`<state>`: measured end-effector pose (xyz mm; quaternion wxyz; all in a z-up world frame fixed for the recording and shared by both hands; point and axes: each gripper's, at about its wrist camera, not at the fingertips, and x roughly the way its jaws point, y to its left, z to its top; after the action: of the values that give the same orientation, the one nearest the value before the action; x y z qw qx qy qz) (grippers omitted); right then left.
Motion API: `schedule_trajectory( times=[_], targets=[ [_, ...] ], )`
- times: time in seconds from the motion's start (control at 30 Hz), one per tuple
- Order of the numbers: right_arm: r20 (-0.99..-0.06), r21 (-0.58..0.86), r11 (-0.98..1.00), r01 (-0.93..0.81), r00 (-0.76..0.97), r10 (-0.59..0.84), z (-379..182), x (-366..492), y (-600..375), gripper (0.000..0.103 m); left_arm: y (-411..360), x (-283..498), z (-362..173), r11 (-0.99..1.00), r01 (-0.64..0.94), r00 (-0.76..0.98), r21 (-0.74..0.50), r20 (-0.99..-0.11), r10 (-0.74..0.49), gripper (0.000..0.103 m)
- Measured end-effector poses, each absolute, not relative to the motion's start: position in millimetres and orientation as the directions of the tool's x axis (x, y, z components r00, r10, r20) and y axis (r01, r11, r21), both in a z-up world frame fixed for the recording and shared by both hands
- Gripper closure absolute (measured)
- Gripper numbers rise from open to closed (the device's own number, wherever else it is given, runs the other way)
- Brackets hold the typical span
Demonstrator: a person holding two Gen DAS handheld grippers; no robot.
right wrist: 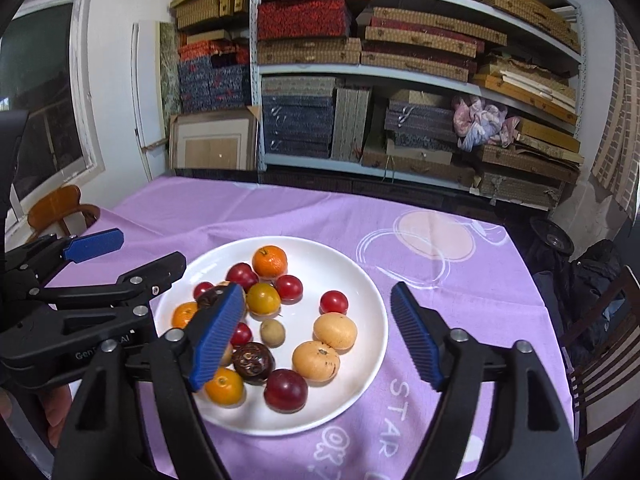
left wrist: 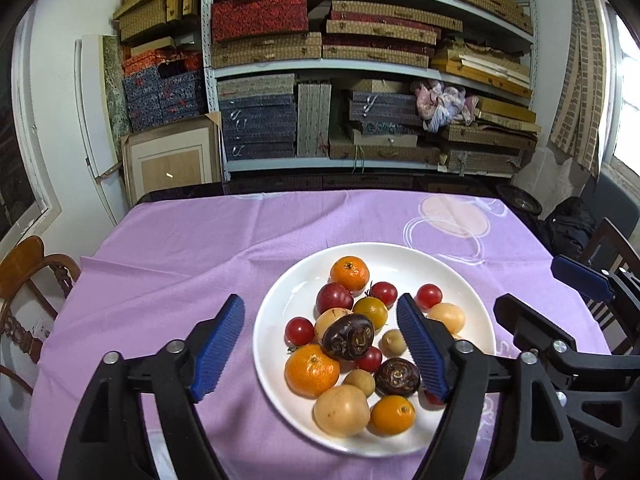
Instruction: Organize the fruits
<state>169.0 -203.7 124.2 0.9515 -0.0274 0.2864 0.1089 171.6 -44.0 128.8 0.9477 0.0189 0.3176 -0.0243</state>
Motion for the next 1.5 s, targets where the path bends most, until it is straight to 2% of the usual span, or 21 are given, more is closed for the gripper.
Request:
schedule_trajectory(
  times=[0.03,0.27,0.6,0.7,0.9,1.1,1.27,1.4,1.5],
  targets=[
    [-0.543,0.016,0.975,-0.224,0.816,0.196,127.1,161.7,-204.5,0.022,-42.5,164.3,131.5,0.998,0.057,0.802,0.018,-0.597,-0.035,0.017],
    [-0.522,0.033,0.973,-0.229,0.826,0.212,126.0,109.7,-202.3,0.013,-38.6,120.7,130.2,0.998,0.061,0.802,0.031,-0.596,-0.031,0.017],
    [-0.561,0.111,0.977,-0.182,0.800,0.213,84.4,71.7,-212.4,0.004,-40.5,79.3,92.0,0.995,0.084,0.776,0.059,-0.630,-0.028,0.013],
    [-0.564,0.114,0.981,-0.154,0.803,0.192,73.7,69.0,-216.5,0.004,-35.3,75.1,80.7,0.997,0.073,0.765,0.027,-0.643,-0.038,0.007],
    [-0.576,0.058,0.992,-0.113,0.807,0.126,57.4,73.5,-216.4,0.004,-28.2,74.7,68.4,0.998,0.054,0.748,-0.025,-0.661,-0.057,0.003],
    [-0.589,0.030,0.994,-0.101,0.802,0.100,48.7,76.5,-214.3,0.004,-26.5,76.2,60.9,0.998,0.064,0.736,-0.025,-0.674,-0.064,0.003],
    [-0.601,0.013,0.995,-0.104,0.794,0.091,41.7,79.7,-211.7,0.004,-29.1,75.9,56.0,0.997,0.052,0.744,0.053,-0.669,-0.003,0.003],
    [-0.601,0.011,0.995,-0.104,0.794,0.090,39.8,80.2,-210.9,0.004,-25.5,77.9,54.3,0.997,0.082,0.729,-0.003,-0.682,-0.062,0.004],
    [-0.599,0.014,0.995,-0.102,0.796,0.090,39.1,80.0,-210.9,0.004,-26.1,77.2,54.1,0.997,0.070,0.736,0.012,-0.676,-0.044,0.003]
  ],
)
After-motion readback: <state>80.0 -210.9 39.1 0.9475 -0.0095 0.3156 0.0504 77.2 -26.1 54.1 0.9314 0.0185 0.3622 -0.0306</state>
